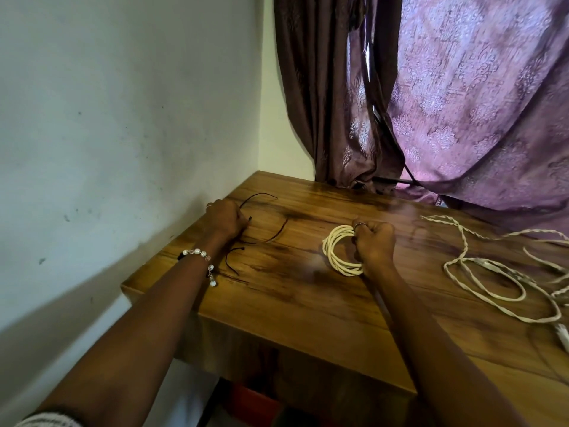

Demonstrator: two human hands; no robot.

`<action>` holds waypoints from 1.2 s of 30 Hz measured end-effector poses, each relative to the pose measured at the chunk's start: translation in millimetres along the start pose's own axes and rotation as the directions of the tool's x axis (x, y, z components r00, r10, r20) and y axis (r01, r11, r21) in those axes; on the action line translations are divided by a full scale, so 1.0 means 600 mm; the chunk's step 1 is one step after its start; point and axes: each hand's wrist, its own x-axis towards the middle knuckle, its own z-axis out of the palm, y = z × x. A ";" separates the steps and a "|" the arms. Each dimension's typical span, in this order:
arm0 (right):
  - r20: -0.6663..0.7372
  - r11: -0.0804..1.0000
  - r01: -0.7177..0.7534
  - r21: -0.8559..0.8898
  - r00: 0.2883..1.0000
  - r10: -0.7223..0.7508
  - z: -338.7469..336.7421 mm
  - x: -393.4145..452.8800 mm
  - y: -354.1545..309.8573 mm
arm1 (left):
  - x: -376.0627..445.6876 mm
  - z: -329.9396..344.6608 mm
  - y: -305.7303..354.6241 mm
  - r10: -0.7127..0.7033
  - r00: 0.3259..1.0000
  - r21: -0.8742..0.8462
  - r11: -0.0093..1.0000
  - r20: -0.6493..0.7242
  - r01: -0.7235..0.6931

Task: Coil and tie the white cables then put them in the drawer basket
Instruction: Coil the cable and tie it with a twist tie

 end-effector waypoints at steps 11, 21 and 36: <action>0.015 0.999 0.042 -0.034 0.999 -0.041 -0.001 -0.011 -0.009 | 0.010 -0.010 0.034 0.036 0.996 0.050 0.998 0.080 -0.040; -0.010 0.999 0.033 -0.039 0.999 -0.033 -0.006 0.002 0.004 | 0.017 -0.053 0.122 -0.017 1.000 -0.741 0.671 -0.019 -0.003; -0.200 0.974 0.211 -0.086 0.954 -0.224 -0.094 0.061 0.008 | -0.078 0.030 0.330 0.175 0.820 -0.767 0.498 0.545 0.404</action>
